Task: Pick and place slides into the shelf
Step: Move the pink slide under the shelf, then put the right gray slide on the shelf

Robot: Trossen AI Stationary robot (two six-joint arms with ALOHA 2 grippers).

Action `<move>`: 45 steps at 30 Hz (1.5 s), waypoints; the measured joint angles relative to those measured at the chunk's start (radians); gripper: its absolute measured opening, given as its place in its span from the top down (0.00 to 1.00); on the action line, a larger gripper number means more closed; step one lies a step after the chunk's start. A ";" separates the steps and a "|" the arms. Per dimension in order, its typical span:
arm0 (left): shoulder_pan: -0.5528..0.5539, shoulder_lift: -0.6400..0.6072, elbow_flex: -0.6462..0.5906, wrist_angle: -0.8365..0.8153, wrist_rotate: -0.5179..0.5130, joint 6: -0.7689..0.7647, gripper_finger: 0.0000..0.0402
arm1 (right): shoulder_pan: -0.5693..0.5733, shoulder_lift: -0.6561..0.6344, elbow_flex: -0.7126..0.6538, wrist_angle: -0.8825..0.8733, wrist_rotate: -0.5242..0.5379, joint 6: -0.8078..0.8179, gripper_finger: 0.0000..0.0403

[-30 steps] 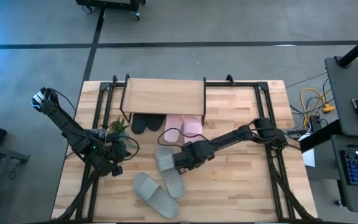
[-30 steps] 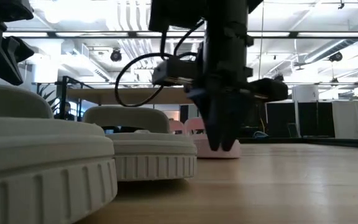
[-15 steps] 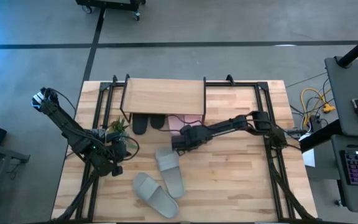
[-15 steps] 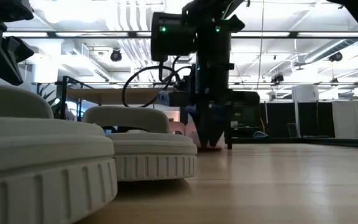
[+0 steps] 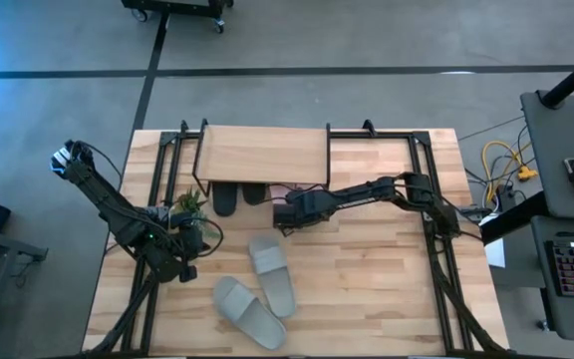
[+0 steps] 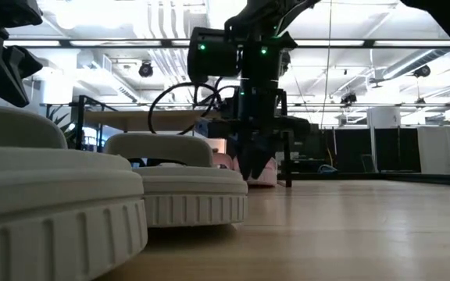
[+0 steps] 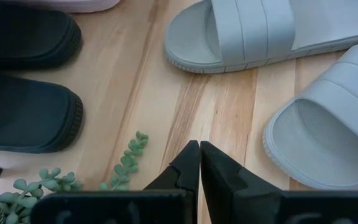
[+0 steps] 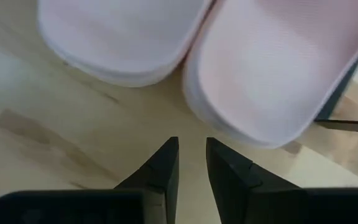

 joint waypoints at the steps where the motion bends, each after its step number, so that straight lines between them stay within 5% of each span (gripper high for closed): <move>1: 0.000 0.000 0.000 0.000 0.000 0.000 1.00 | 0.006 0.000 0.000 0.009 -0.022 -0.007 0.82; 8: 0.000 0.000 0.000 0.002 0.000 0.000 1.00 | 0.132 -0.044 0.008 -0.013 -0.138 -0.193 0.82; 17: 0.000 0.000 0.000 0.004 0.000 0.008 1.00 | 0.358 -0.138 0.011 0.103 -0.089 -0.929 0.81; 26: 0.000 0.000 0.005 0.014 0.028 0.000 1.00 | 0.369 -0.101 0.013 0.255 0.042 -1.008 0.55; 33: 0.000 0.000 0.005 0.020 0.040 0.000 1.00 | 0.360 -0.040 0.015 0.348 0.049 -1.065 0.39; 37: 0.000 0.000 0.004 0.025 0.040 0.000 1.00 | 0.353 0.005 0.026 0.417 0.058 -1.112 0.37; 40: 0.000 0.000 0.004 0.026 0.040 0.000 1.00 | 0.351 0.022 0.033 0.432 0.163 -1.144 0.39; 45: 0.000 -0.001 0.004 0.036 0.047 0.000 1.00 | 0.331 0.023 0.035 0.431 0.225 -1.146 0.52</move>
